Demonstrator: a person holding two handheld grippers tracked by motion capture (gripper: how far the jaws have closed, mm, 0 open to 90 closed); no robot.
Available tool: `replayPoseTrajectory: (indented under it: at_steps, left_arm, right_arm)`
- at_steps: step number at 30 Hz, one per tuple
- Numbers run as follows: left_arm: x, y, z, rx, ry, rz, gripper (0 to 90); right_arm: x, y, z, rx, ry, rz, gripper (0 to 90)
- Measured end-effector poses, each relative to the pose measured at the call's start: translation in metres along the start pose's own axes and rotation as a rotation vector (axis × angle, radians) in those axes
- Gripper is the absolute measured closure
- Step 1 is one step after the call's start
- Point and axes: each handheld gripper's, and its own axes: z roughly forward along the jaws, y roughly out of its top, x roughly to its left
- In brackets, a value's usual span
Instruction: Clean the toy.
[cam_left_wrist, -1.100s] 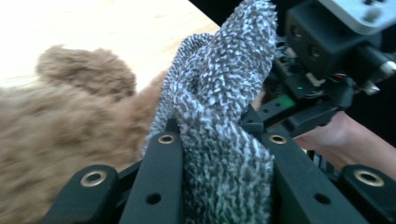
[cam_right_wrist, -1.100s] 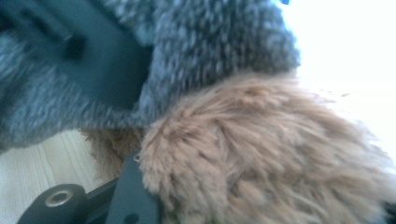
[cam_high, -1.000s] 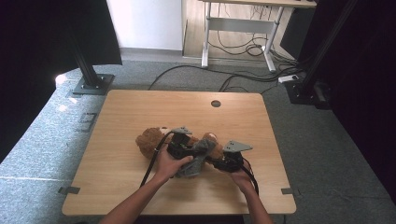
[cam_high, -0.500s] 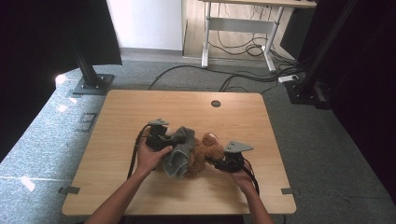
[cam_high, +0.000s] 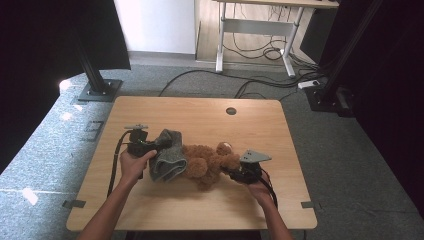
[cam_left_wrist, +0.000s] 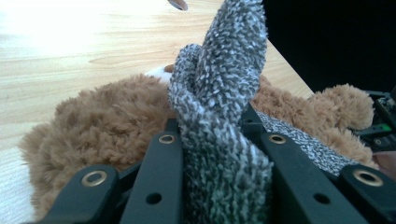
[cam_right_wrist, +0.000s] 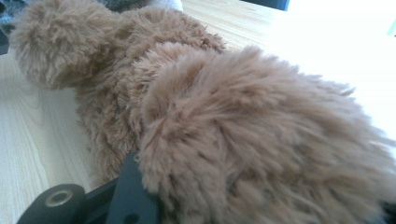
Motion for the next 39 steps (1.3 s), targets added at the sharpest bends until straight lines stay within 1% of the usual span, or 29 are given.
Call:
replayPoseTrajectory:
  at_steps: [4, 6, 7, 11, 14, 15, 17, 18, 20, 22, 24, 26, 27, 28, 31, 33, 35, 36, 38, 39]
  left_arm:
    - [0.000, -0.005, -0.004, -0.006, -0.011, 0.002, 77.1]
    - [0.001, -0.006, -0.007, -0.007, -0.007, 0.010, 77.1]
    - [0.002, -0.006, -0.009, -0.007, -0.006, 0.012, 77.1]
    - [0.005, -0.006, -0.014, -0.004, -0.001, 0.008, 77.0]
    - [0.004, -0.009, -0.014, -0.003, -0.003, 0.012, 77.0]
    - [0.004, -0.011, -0.015, -0.005, -0.009, 0.008, 77.0]
    - [0.005, -0.016, -0.015, -0.003, -0.021, 0.002, 77.0]
    - [0.006, -0.021, -0.017, -0.001, -0.038, -0.007, 77.1]
    - [0.007, -0.028, -0.019, 0.005, -0.060, -0.018, 77.1]
    - [0.007, -0.038, -0.023, 0.013, -0.085, -0.027, 77.1]
    - [0.006, -0.047, -0.027, 0.015, -0.106, -0.034, 77.1]
    - [0.005, -0.056, -0.031, 0.021, -0.125, -0.032, 77.1]
    - [0.003, -0.059, -0.032, 0.023, -0.131, -0.031, 77.1]
    - [0.001, -0.061, -0.034, 0.023, -0.138, -0.036, 77.0]
    - [-0.008, -0.057, -0.037, 0.013, -0.163, -0.020, 76.9]
    - [-0.018, -0.049, -0.035, 0.006, -0.187, 0.000, 76.9]
    - [-0.032, -0.036, -0.027, 0.004, -0.208, 0.028, 76.9]
    - [-0.037, -0.031, -0.023, 0.006, -0.216, 0.036, 76.9]
    - [-0.053, -0.016, -0.008, 0.019, -0.238, 0.065, 76.8]
    - [-0.058, -0.010, -0.001, 0.028, -0.247, 0.071, 76.8]
  right_arm:
    - [-0.001, 0.002, 0.000, -0.001, -0.018, -0.005, 59.8]
    - [-0.002, 0.004, 0.002, -0.003, -0.037, -0.001, 59.9]
    - [-0.003, 0.006, 0.003, -0.006, -0.057, 0.001, 59.9]
    - [-0.010, 0.016, 0.009, -0.019, -0.105, 0.020, 59.9]
    - [-0.011, 0.021, 0.010, -0.023, -0.123, 0.011, 59.9]
    - [-0.011, 0.023, 0.010, -0.030, -0.127, 0.004, 59.9]
    - [-0.009, 0.023, 0.009, -0.035, -0.122, 0.001, 59.8]
    - [-0.009, 0.022, 0.008, -0.038, -0.117, 0.001, 59.7]
    - [-0.005, 0.017, 0.005, -0.044, -0.091, 0.007, 59.1]
    - [0.000, 0.012, 0.001, -0.046, -0.060, 0.012, 58.1]
    - [0.007, 0.006, -0.004, -0.038, -0.028, 0.009, 57.4]
    - [0.013, 0.001, -0.008, -0.033, -0.005, 0.008, 57.3]
    - [0.017, -0.002, -0.010, -0.029, 0.007, 0.013, 57.3]
    - [0.020, -0.005, -0.011, -0.020, 0.016, 0.007, 57.3]
    - [0.028, -0.009, -0.012, -0.007, 0.040, -0.003, 57.4]
    - [0.030, -0.010, -0.012, -0.003, 0.055, -0.016, 57.4]
    - [0.032, -0.010, -0.011, -0.002, 0.059, -0.034, 57.3]
    - [0.033, -0.010, -0.011, 0.000, 0.060, -0.043, 57.3]
    - [0.033, -0.011, -0.010, -0.004, 0.052, -0.058, 57.3]
    - [0.033, -0.012, -0.010, -0.009, 0.051, -0.069, 57.3]
